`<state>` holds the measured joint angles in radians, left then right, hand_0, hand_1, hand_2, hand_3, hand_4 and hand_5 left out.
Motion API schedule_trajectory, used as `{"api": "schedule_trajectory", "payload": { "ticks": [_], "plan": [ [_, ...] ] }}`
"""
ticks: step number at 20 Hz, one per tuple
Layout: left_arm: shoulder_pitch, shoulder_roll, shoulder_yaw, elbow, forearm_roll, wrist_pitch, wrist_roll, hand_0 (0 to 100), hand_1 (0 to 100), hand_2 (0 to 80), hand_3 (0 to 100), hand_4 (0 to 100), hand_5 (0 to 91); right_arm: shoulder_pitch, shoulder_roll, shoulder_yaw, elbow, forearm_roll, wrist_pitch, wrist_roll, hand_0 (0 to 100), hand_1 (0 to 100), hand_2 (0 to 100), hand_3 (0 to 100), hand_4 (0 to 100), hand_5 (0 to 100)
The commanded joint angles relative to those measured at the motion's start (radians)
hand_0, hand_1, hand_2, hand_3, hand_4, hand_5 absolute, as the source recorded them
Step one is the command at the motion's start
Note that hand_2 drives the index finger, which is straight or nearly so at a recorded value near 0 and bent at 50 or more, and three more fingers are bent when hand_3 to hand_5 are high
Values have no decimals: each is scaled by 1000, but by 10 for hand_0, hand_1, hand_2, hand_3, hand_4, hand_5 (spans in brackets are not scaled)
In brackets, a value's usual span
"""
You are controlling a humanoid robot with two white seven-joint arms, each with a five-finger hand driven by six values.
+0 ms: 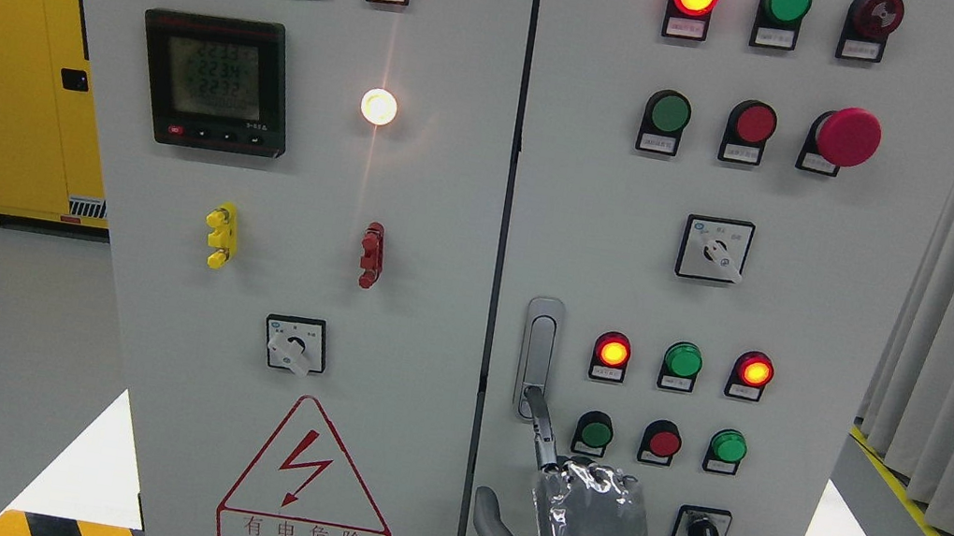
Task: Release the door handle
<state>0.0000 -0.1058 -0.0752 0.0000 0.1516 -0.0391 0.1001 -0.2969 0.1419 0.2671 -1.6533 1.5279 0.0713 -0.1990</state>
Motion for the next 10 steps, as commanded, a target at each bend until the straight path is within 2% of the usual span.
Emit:
{"api": "schedule_trajectory", "payload": {
  "ticks": [1, 10],
  "plan": [
    [-28, 0, 0, -14, -1, 1, 0, 120, 556, 0, 0, 0, 0, 4, 1, 1, 1, 0, 1, 12, 424, 304, 0, 984, 976, 1000],
    [-28, 0, 0, -14, 0, 1, 0, 120, 556, 0, 0, 0, 0, 7, 1, 1, 1, 2, 2, 13, 425, 305, 0, 986, 978, 1000]
  ]
}}
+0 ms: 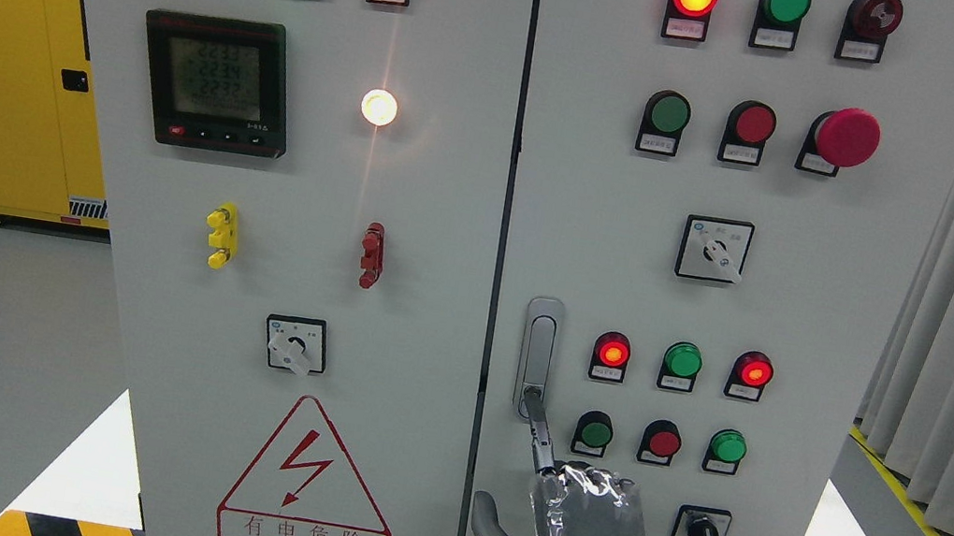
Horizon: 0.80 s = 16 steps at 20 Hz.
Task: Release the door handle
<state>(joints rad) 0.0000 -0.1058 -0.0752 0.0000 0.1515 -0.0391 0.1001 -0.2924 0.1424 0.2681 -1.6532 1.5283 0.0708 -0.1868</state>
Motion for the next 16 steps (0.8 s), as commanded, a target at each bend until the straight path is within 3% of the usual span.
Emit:
{"api": "schedule_trajectory", "payload": {
  "ticks": [1, 16],
  "plan": [
    [-28, 0, 0, -14, 0, 1, 0, 120, 556, 0, 0, 0, 0, 3, 0, 0, 1, 1, 3, 1, 425, 305, 0, 986, 978, 1000],
    [-28, 0, 0, -14, 0, 1, 0, 120, 556, 0, 0, 0, 0, 7, 2, 0, 1, 1, 3, 20, 423, 307, 0, 998, 984, 1000]
  ]
}}
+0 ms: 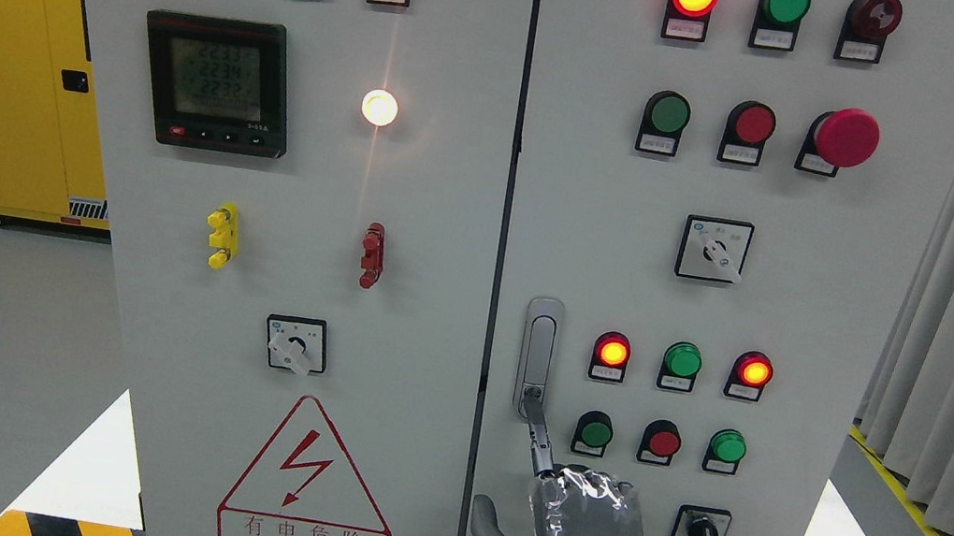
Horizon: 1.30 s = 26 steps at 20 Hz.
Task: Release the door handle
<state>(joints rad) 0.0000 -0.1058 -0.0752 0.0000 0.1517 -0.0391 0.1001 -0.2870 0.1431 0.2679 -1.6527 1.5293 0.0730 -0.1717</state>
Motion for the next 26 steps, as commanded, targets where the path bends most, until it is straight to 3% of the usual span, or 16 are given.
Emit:
{"api": "schedule_trajectory", "payload": {
  "ticks": [1, 17, 26],
  "plan": [
    [-28, 0, 0, -14, 0, 1, 0, 120, 556, 0, 0, 0, 0, 2, 1, 1, -1, 0, 1, 5, 423, 307, 0, 998, 984, 1000],
    [-28, 0, 0, -14, 0, 1, 0, 120, 556, 0, 0, 0, 0, 19, 0, -1, -7, 2, -1, 5, 420, 309, 0, 1000, 986, 1000],
    [-28, 0, 0, -14, 0, 1, 0, 120, 556, 0, 0, 0, 0, 19, 0, 2, -53, 3, -13, -23, 422, 311, 0, 977, 972, 1000]
  ]
}}
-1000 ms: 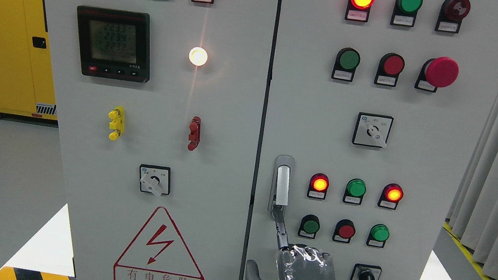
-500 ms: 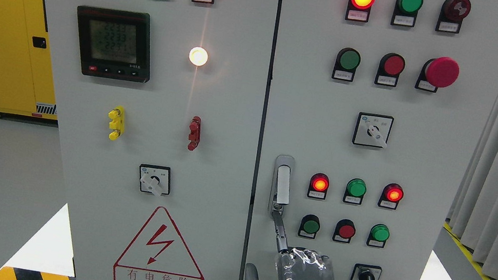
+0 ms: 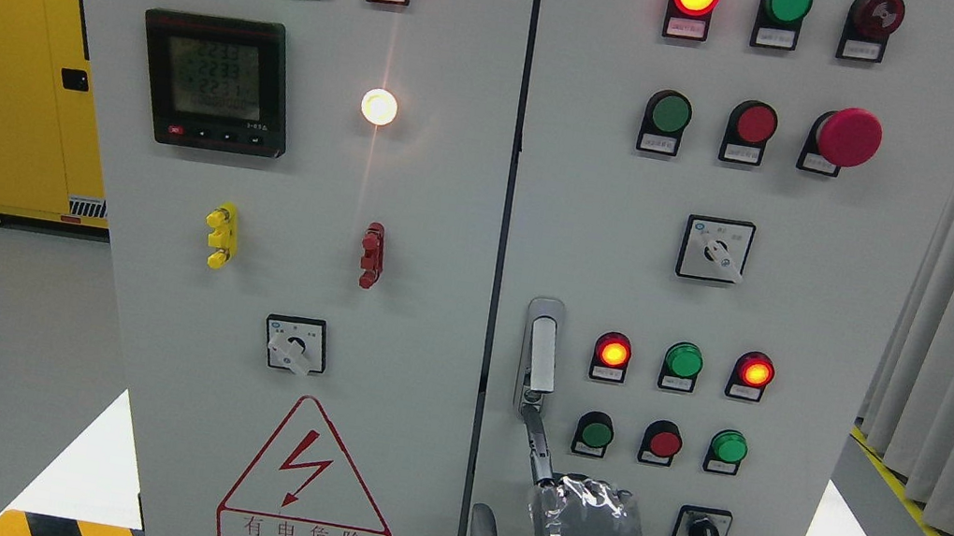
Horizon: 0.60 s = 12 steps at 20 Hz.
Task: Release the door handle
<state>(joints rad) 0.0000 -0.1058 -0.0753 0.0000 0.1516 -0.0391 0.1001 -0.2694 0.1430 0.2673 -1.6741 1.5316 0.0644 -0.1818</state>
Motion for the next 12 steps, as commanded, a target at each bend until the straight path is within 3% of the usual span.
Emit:
{"api": "schedule_trajectory", "payload": {
  "ticks": [1, 7, 9, 10, 12],
  "plan": [
    [-28, 0, 0, -14, 0, 1, 0, 120, 556, 0, 0, 0, 0, -1, 0, 4, -33, 1, -5, -13, 422, 311, 0, 977, 972, 1000],
    [-28, 0, 0, -14, 0, 1, 0, 120, 556, 0, 0, 0, 0, 1, 0, -3, -44, -2, -3, -16, 426, 316, 42, 961, 963, 1000],
    [-28, 0, 0, -14, 0, 1, 0, 120, 556, 0, 0, 0, 0, 2, 1, -5, -62, -5, -5, -16, 436, 323, 219, 933, 952, 1000],
    [-28, 0, 0, -14, 0, 1, 0, 120, 556, 0, 0, 0, 0, 2, 1, -7, -70, -5, -5, -16, 437, 324, 247, 931, 949, 1000],
    [-28, 0, 0, -14, 0, 1, 0, 120, 556, 0, 0, 0, 0, 2, 1, -13, -85, -7, -5, -16, 474, 350, 457, 922, 928, 996]
  ]
}}
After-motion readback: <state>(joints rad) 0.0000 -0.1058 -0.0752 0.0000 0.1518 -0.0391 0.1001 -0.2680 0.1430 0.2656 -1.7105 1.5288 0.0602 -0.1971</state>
